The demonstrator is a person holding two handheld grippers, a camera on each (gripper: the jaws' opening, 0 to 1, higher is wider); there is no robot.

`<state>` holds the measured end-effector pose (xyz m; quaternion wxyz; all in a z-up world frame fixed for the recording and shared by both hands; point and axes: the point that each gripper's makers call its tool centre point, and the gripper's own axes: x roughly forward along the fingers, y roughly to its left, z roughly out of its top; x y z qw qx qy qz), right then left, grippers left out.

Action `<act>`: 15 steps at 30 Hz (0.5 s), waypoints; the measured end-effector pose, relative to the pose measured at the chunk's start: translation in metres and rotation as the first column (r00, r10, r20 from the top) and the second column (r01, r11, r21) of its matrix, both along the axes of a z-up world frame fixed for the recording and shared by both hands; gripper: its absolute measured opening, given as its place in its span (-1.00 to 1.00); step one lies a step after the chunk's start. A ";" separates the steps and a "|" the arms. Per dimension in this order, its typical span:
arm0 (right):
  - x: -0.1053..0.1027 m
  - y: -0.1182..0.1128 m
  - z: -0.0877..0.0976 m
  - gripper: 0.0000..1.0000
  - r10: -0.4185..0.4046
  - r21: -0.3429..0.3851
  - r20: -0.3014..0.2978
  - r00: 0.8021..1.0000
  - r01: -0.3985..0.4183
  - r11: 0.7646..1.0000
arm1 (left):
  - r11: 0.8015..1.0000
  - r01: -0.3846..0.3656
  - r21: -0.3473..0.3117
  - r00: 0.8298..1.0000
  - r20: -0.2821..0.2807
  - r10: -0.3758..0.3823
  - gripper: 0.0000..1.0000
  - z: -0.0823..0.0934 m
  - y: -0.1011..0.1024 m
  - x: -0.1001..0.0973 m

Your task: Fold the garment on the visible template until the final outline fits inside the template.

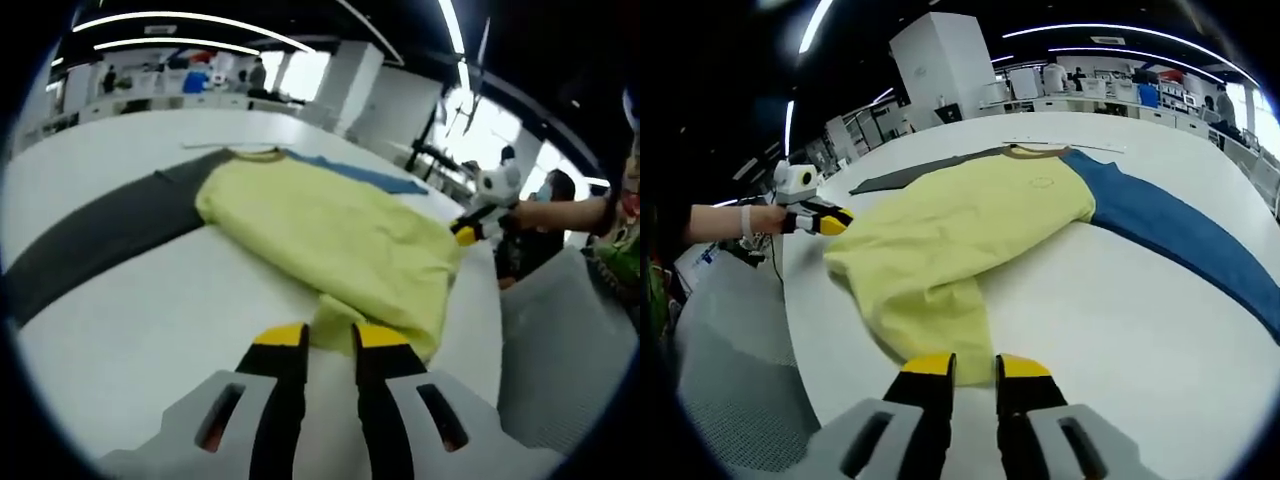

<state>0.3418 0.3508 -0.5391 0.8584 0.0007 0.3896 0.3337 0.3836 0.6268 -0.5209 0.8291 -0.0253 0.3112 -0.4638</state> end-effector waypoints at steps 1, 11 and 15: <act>0.000 0.000 0.000 -0.81 -0.001 0.002 0.000 1.000 0.001 1.000 | 1.000 -0.001 -0.001 1.000 0.000 0.001 -0.72 0.000 0.000 0.000; 0.000 -0.002 -0.002 -0.99 -0.006 -0.010 0.002 1.000 0.006 1.000 | 1.000 -0.024 0.001 1.000 -0.004 0.024 -0.99 0.001 0.000 0.001; 0.000 -0.002 -0.002 -1.00 -0.021 -0.001 -0.005 1.000 0.021 1.000 | 0.999 -0.036 0.002 0.999 -0.009 0.036 -1.00 0.001 0.003 0.000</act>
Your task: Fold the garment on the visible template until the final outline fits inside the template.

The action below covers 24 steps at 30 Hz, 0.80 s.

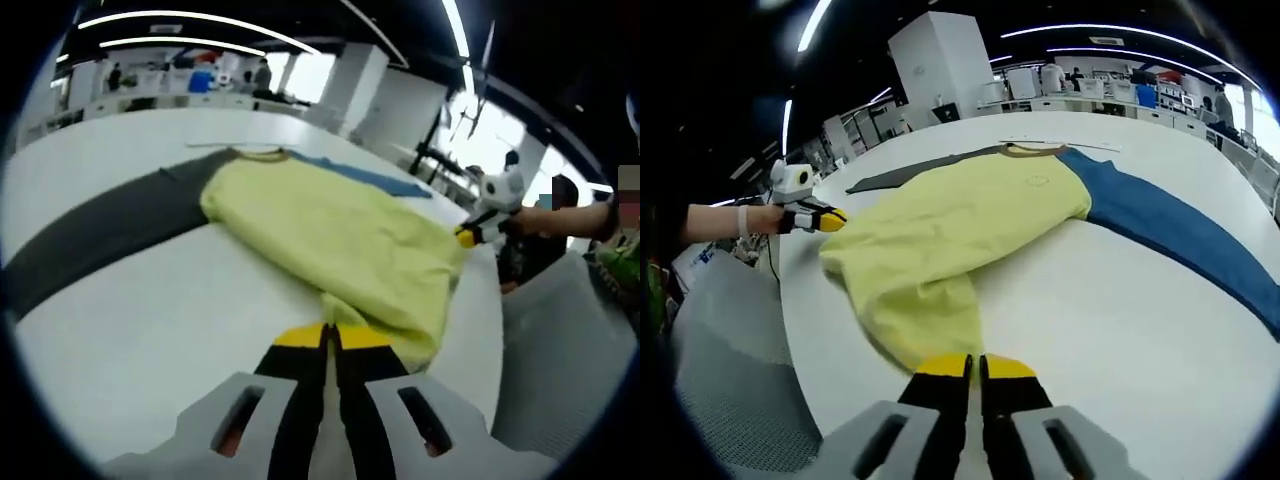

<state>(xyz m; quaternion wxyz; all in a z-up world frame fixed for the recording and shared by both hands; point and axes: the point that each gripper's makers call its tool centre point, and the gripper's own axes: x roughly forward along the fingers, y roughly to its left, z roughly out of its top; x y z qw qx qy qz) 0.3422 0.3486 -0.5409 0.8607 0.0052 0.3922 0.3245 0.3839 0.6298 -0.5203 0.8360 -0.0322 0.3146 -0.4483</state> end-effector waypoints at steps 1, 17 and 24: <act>0.000 0.000 0.001 -1.00 -0.004 0.003 0.002 1.000 0.004 1.000 | 1.000 -0.003 0.000 1.000 0.000 0.003 -1.00 0.000 0.001 0.000; -0.004 -0.014 0.035 -1.00 -0.073 0.057 0.037 0.997 0.071 0.996 | 0.999 -0.051 -0.003 0.999 -0.014 0.051 -1.00 0.021 0.023 -0.014; -0.015 -0.019 0.046 -1.00 -0.091 0.067 0.052 0.995 0.087 0.994 | 0.998 -0.056 -0.005 0.998 -0.027 0.056 -1.00 0.032 0.029 -0.031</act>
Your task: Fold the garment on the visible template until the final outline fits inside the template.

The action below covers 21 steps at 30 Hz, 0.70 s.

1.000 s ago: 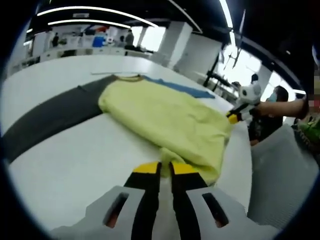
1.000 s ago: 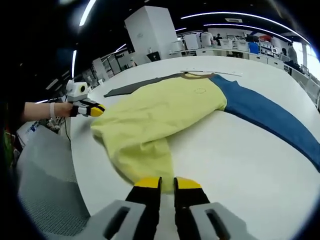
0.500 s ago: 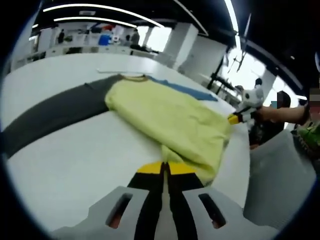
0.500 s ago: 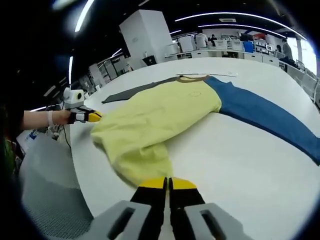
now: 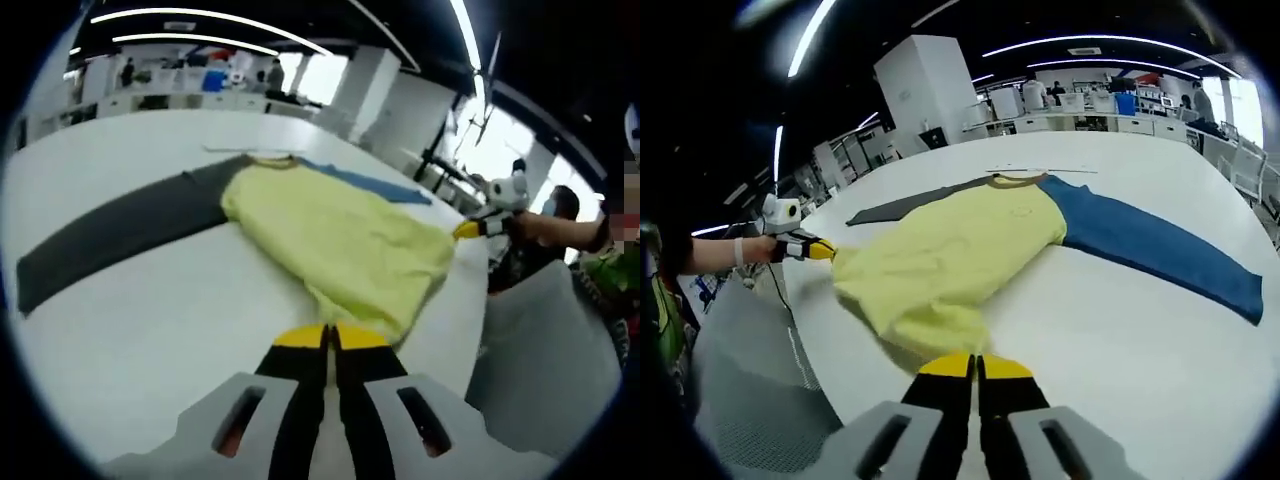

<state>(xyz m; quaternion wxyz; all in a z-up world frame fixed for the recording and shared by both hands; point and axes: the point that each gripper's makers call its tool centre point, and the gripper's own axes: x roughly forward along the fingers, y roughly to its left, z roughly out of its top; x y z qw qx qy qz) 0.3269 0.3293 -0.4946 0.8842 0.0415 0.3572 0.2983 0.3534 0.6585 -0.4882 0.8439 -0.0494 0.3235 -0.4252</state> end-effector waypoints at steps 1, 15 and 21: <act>-0.003 0.000 0.001 -1.00 0.000 -0.001 0.001 1.000 0.000 1.000 | 1.000 -0.006 -0.005 1.000 -0.004 0.006 -1.00 0.001 0.002 -0.002; -0.021 -0.011 0.013 -1.00 -0.043 0.043 0.006 0.999 0.043 0.998 | 0.999 -0.050 -0.013 0.997 -0.058 0.049 -1.00 0.008 0.005 -0.023; -0.023 -0.012 0.011 -1.00 -0.057 0.054 -0.004 0.998 0.058 0.997 | 0.998 -0.066 0.022 0.991 -0.114 0.068 -1.00 -0.005 0.010 -0.032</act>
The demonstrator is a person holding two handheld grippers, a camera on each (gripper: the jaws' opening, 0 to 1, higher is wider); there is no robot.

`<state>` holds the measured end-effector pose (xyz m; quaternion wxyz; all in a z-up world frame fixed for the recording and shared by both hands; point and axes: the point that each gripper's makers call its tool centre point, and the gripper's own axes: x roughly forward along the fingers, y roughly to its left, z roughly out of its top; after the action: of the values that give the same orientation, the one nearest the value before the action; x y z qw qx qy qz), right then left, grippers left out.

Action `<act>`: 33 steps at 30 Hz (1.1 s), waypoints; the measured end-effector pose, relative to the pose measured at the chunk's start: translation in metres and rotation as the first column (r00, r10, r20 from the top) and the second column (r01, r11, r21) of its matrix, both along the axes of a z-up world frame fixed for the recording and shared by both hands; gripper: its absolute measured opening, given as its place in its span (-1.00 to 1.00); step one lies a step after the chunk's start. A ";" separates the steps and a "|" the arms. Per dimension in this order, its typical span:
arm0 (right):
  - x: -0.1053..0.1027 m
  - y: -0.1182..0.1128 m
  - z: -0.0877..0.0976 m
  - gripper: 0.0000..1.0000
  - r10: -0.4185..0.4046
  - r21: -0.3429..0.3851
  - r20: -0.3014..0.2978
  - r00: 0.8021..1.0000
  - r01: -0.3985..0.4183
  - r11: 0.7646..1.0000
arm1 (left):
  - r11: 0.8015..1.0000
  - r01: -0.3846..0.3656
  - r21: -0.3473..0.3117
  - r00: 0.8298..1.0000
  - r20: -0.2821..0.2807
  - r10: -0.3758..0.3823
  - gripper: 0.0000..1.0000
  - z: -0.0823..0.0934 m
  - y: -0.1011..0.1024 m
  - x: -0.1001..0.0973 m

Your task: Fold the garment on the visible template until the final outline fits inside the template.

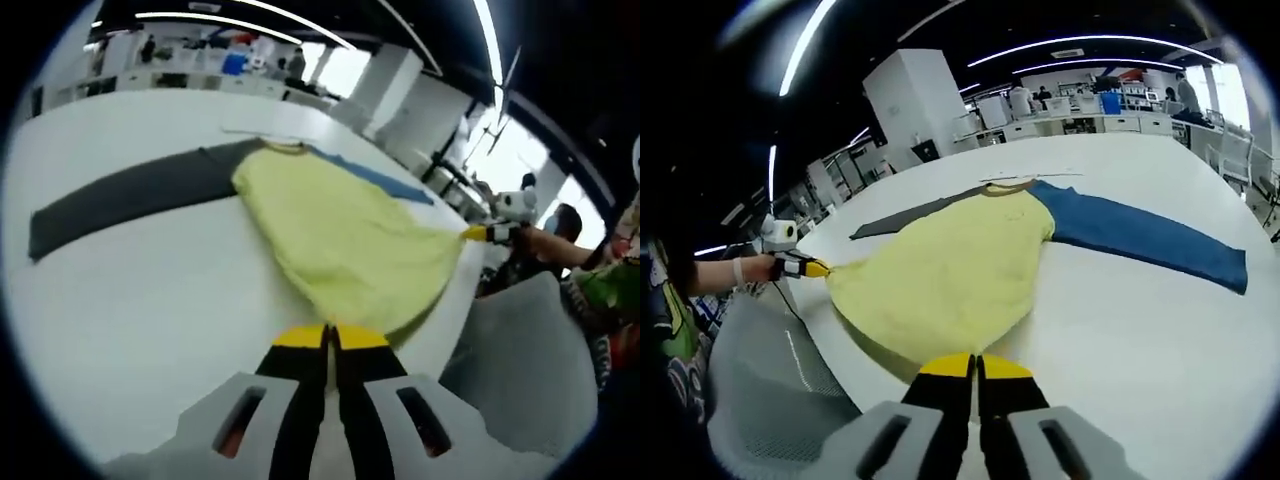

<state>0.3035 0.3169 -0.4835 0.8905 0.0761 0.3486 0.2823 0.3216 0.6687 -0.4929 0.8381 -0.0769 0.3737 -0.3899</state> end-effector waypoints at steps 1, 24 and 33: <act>-0.002 0.001 -0.001 -1.00 0.003 0.001 -0.005 1.000 -0.003 1.000 | 1.000 -0.001 0.004 1.000 -0.003 0.001 -1.00 -0.001 0.001 -0.001; -0.014 -0.014 -0.029 -1.00 -0.015 -0.029 -0.077 0.997 0.013 0.999 | 0.999 -0.011 0.038 0.994 -0.105 0.015 -1.00 -0.025 -0.001 -0.017; -0.020 -0.012 -0.042 -1.00 -0.011 -0.038 -0.111 0.994 0.007 0.999 | 0.996 0.008 0.091 0.986 -0.168 0.008 -1.00 -0.036 0.002 -0.028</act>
<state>0.2831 0.3053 -0.5250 0.8723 0.0762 0.4025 0.2670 0.2932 0.6702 -0.5289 0.8063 -0.0712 0.4604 -0.3646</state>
